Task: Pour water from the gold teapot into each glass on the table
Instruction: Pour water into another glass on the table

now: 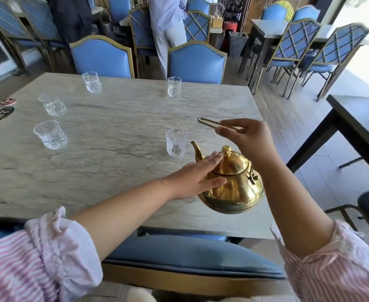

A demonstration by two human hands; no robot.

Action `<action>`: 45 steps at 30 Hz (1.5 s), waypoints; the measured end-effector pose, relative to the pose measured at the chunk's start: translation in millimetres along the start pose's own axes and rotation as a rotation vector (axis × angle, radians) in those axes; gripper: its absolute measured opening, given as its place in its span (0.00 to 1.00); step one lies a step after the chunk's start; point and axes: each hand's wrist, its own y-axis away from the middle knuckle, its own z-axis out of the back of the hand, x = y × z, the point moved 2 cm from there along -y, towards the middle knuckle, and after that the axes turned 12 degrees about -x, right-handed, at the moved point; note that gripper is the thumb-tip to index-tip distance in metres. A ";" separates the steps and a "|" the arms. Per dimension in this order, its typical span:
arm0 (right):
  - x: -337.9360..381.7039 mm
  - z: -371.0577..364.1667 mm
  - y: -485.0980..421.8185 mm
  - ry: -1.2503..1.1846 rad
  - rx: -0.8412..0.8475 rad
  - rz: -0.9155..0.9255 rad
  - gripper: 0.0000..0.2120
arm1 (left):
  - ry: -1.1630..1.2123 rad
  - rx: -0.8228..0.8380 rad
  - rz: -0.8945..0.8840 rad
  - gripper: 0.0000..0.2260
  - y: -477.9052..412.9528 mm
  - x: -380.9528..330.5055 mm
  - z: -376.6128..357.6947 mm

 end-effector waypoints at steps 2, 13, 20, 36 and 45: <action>1.8 -8.4 -10.2 0.012 0.024 0.019 0.15 | 0.029 -0.015 0.022 0.33 -5.9 4.7 3.0; 13.5 -67.2 -66.1 0.214 0.208 0.162 0.16 | 0.211 -0.151 0.191 0.38 -37.5 31.4 7.6; 19.7 -88.3 -86.4 0.299 0.308 0.161 0.13 | 0.323 -0.250 0.228 0.36 -49.1 35.0 9.6; 33.7 -109.4 -96.1 0.425 0.427 0.161 0.13 | 0.417 -0.315 0.203 0.42 -54.1 37.7 7.0; 34.9 -112.5 -96.3 0.448 0.456 0.168 0.14 | 0.444 -0.338 0.200 0.43 -53.7 37.1 4.9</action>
